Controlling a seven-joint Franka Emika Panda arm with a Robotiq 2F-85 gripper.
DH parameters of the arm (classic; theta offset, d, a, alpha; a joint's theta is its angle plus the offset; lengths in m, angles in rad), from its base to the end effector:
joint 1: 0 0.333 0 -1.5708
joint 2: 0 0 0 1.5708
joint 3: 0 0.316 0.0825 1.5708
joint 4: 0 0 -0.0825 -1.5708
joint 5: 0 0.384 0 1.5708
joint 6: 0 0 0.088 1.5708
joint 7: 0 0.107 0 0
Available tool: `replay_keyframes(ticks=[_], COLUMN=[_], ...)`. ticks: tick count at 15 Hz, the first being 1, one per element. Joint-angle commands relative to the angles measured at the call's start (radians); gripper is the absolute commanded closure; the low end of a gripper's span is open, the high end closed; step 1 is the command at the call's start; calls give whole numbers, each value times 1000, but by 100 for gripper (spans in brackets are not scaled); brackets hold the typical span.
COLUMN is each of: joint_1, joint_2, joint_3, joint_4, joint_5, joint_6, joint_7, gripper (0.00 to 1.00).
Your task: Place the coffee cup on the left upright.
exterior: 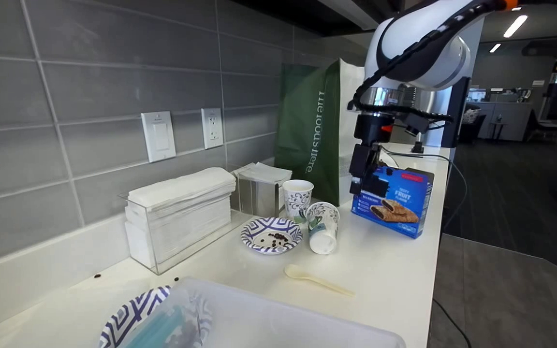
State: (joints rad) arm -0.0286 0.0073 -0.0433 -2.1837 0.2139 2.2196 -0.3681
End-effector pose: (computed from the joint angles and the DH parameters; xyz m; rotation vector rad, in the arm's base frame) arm 0.5358 -0.0317 0.3885 -2.9679 -0.2515 -0.0975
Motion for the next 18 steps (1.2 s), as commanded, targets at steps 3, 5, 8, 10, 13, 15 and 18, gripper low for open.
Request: replay_keyframes(ticks=[3, 5, 8, 10, 13, 15, 18], joint_1=[-30, -47, -75, -97, -124, -138, -152], joint_2=[128, 171, 228, 260, 299, 319, 339], joint_3=[2, 13, 33, 50, 70, 78, 88], joint_4=[85, 114, 151, 172, 196, 210, 230], joint_5=[52, 93, 182, 252, 339, 371, 401], joint_6=[42, 57, 55, 51, 63, 63, 48], joint_7=[-259, -343, -444, -499, -561, -591, -621], gripper=[0, 0, 0, 0, 0, 0, 0])
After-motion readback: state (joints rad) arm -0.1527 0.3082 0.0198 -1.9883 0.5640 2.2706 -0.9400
